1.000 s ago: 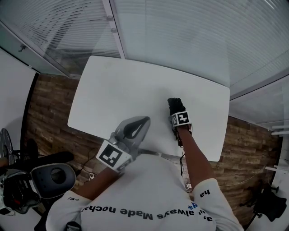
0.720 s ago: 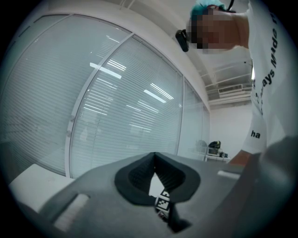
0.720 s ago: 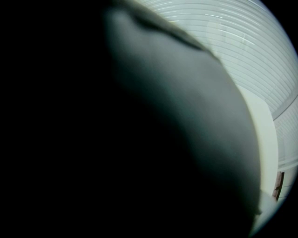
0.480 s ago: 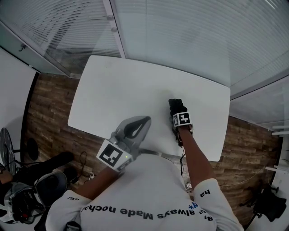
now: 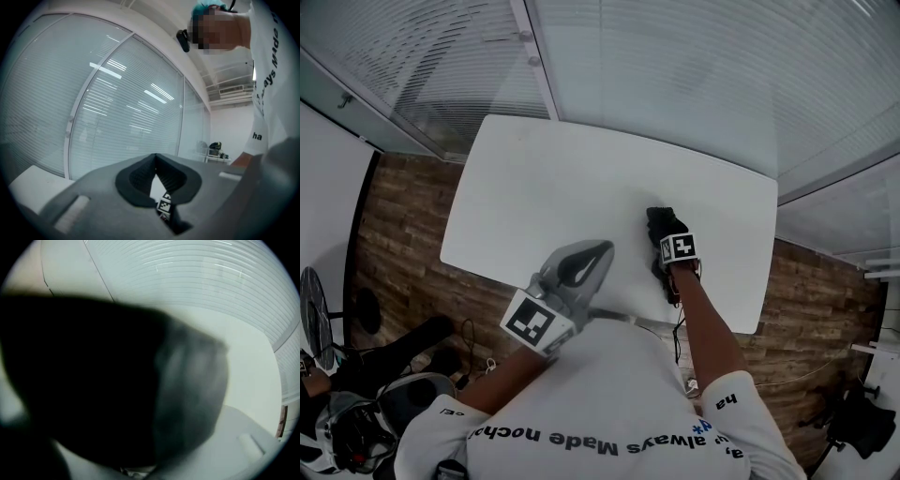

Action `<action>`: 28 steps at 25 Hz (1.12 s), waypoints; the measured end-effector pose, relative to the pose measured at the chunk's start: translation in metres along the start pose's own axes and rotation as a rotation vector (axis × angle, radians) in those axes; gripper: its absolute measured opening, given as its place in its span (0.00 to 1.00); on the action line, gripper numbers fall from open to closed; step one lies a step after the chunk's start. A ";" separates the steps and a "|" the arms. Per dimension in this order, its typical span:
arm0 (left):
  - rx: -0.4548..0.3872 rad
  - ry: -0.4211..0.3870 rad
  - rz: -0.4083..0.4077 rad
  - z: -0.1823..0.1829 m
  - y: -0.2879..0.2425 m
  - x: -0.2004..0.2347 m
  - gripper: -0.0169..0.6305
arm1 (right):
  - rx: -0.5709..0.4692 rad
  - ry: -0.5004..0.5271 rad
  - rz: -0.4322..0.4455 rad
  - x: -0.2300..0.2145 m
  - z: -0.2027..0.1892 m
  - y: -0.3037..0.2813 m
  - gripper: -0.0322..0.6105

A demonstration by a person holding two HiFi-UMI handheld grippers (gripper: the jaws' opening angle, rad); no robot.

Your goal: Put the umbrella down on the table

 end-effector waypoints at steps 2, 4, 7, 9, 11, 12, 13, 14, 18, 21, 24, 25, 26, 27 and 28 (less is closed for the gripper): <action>-0.007 0.002 0.001 -0.001 -0.001 0.002 0.03 | -0.003 0.000 0.002 0.001 0.001 -0.001 0.49; -0.006 0.003 -0.002 -0.002 -0.001 0.002 0.03 | -0.009 0.005 0.004 0.001 0.001 0.000 0.49; -0.005 0.009 -0.001 -0.004 -0.001 -0.001 0.03 | -0.030 0.013 0.013 0.002 0.000 0.009 0.49; -0.010 0.012 0.000 -0.002 -0.001 -0.005 0.03 | -0.057 0.025 0.027 0.003 0.000 0.018 0.48; -0.014 0.009 -0.001 -0.001 0.000 -0.011 0.03 | -0.090 0.036 0.043 0.004 -0.002 0.031 0.48; -0.015 0.007 -0.002 -0.001 0.000 -0.015 0.03 | -0.110 0.042 0.051 0.004 -0.003 0.039 0.48; -0.017 0.006 -0.005 0.000 0.000 -0.019 0.03 | -0.134 0.047 0.058 0.004 -0.003 0.048 0.47; -0.020 0.004 -0.007 0.001 0.000 -0.022 0.03 | -0.162 0.052 0.066 0.004 -0.003 0.058 0.47; -0.021 0.002 -0.015 0.001 -0.005 -0.019 0.03 | -0.284 0.061 0.106 0.013 0.009 0.095 0.44; -0.015 0.007 -0.022 0.000 -0.009 -0.017 0.03 | -0.389 0.069 0.155 0.023 0.016 0.125 0.42; -0.020 0.002 -0.029 0.000 -0.012 -0.020 0.03 | -0.512 0.099 0.195 0.036 0.019 0.167 0.40; -0.020 0.001 -0.031 0.001 -0.013 -0.021 0.03 | -0.555 0.114 0.206 0.042 0.019 0.182 0.40; -0.018 0.002 -0.033 0.001 -0.014 -0.022 0.03 | -0.598 0.132 0.217 0.049 0.020 0.198 0.39; -0.016 0.002 -0.036 0.001 -0.015 -0.022 0.03 | -0.639 0.155 0.226 0.056 0.020 0.213 0.39; -0.015 0.000 -0.038 0.002 -0.016 -0.022 0.03 | -0.679 0.180 0.233 0.064 0.021 0.228 0.38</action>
Point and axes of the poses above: the fingertips, and each gripper's own axes: y backward along the fingers, x to its left, z out of its top, the point moved 4 cm from there along y, backward along the fingers, and after that the axes turned 8 degrees about -y, right-handed, at the moved point
